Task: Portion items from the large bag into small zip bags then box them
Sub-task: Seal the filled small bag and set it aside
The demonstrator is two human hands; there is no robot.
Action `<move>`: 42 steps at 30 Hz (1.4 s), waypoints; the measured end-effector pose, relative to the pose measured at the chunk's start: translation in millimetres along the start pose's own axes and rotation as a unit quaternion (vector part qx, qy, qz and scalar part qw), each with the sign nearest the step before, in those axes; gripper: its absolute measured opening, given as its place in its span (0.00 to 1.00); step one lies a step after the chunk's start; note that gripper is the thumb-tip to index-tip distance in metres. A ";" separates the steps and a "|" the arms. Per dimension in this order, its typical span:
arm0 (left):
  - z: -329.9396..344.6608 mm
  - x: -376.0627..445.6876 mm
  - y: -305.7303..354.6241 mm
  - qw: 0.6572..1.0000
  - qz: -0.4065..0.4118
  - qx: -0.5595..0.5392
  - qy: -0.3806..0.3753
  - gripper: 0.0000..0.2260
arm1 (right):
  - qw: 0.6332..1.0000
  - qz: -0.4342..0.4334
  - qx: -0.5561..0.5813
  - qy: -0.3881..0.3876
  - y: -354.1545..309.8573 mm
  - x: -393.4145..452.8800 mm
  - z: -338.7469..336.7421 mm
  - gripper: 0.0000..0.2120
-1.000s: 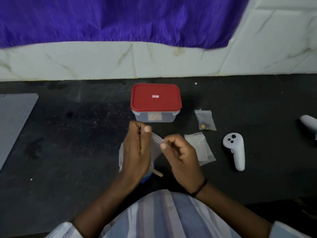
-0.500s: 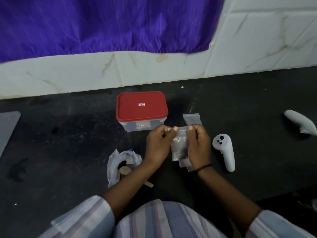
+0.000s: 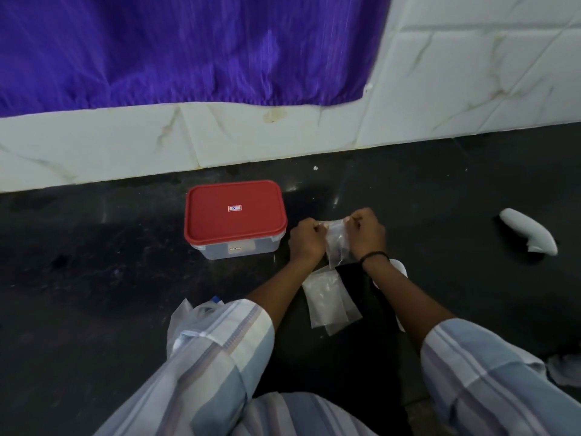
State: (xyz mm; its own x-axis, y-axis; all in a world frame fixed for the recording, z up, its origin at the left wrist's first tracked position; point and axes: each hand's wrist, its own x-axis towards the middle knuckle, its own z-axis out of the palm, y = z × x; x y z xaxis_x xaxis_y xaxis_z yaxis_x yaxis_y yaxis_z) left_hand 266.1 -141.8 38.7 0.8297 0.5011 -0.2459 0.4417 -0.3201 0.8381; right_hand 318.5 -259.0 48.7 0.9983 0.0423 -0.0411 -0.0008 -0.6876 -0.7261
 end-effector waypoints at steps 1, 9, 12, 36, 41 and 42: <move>3.2 1.8 -1.6 1.000 0.001 0.024 0.004 0.10 | 1.000 0.011 -0.024 -0.006 2.1 3.4 2.9 0.06; 7.1 4.6 -2.3 0.997 0.020 0.074 0.002 0.10 | 0.995 0.002 -0.097 -0.014 5.2 8.2 12.0 0.06; -0.6 -5.3 -2.6 0.997 0.014 0.072 -0.020 0.14 | 0.994 -0.079 -0.073 0.009 -3.0 -10.7 2.9 0.04; -59.0 -96.5 -47.7 0.995 0.003 0.000 -0.099 0.08 | 0.937 -0.216 -0.254 -0.100 39.8 -166.9 12.9 0.09; -59.7 -102.3 -44.3 0.988 0.005 -0.102 -0.112 0.06 | 0.985 -0.103 -0.111 -0.084 34.3 -174.0 1.3 0.27; -62.2 -105.3 -41.8 0.986 0.010 -0.119 -0.116 0.06 | 0.989 -0.101 -0.086 -0.069 30.1 -175.3 -3.6 0.26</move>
State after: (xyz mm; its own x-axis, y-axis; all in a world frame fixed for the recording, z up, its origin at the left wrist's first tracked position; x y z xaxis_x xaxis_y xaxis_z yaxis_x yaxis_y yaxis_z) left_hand 139.0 -131.2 59.8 0.9050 0.2908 -0.3106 0.3557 -0.1164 0.9273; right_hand 143.8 -289.8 36.5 0.9597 0.2810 -0.0093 0.2190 -0.7676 -0.6023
